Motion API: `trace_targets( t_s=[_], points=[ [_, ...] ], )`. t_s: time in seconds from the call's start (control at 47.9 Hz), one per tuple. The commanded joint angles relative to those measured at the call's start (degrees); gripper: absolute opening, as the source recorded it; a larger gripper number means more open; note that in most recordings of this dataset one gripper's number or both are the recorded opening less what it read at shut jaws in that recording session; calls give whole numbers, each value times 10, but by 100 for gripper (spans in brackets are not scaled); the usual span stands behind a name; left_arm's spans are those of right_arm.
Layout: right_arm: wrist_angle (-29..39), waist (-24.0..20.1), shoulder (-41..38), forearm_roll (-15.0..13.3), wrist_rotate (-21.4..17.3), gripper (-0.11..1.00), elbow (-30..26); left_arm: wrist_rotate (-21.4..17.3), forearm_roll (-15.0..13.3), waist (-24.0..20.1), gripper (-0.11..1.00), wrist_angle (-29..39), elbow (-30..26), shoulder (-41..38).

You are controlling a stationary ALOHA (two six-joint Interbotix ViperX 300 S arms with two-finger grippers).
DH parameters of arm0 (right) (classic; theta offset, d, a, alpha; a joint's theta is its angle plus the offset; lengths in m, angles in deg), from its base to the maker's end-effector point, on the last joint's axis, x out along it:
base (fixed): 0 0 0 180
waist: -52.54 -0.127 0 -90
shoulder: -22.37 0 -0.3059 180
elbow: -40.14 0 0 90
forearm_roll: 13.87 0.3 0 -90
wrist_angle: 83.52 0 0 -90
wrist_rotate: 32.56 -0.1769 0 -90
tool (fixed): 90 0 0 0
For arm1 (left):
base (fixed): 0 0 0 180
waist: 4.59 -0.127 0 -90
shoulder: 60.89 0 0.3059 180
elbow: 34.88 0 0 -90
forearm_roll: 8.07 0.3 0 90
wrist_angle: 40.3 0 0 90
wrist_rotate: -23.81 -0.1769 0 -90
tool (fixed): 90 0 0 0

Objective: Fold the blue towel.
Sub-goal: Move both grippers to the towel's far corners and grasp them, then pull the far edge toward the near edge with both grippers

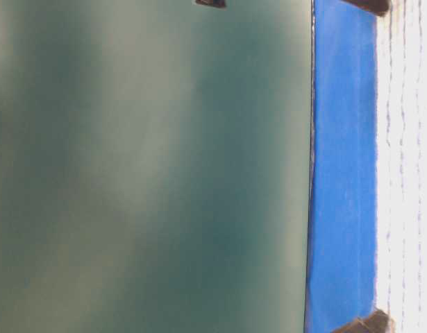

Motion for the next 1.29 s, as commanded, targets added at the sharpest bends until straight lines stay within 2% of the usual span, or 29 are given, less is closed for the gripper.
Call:
trace_targets(
  t_s=[0.0,0.063,0.125,0.271,0.355,0.417,0.939,1.085,1.273],
  points=[
    [-7,3,-4,2,0,53,-9,1,-3,-6,79,0,-7,-1],
    [-9,4,-5,2,2,50,-9,1,-4,-7,77,4,-8,0],
    [-11,4,-4,2,3,42,-9,1,-4,-7,70,11,-9,-1],
    [-9,4,-4,-1,5,6,-9,1,-4,-6,33,37,-11,-1],
    [-8,4,-4,-1,5,5,-8,2,-4,-5,11,40,-11,-1],
    [-7,4,-4,-1,5,5,-8,2,-4,-4,2,41,-14,-1],
    [20,4,51,-1,3,5,-7,2,-4,19,3,91,-25,64],
    [41,-9,83,2,-1,5,-6,3,-4,49,3,111,-23,97],
    [87,-56,145,8,-4,5,-4,3,-4,102,3,133,-19,152]
  ],
)
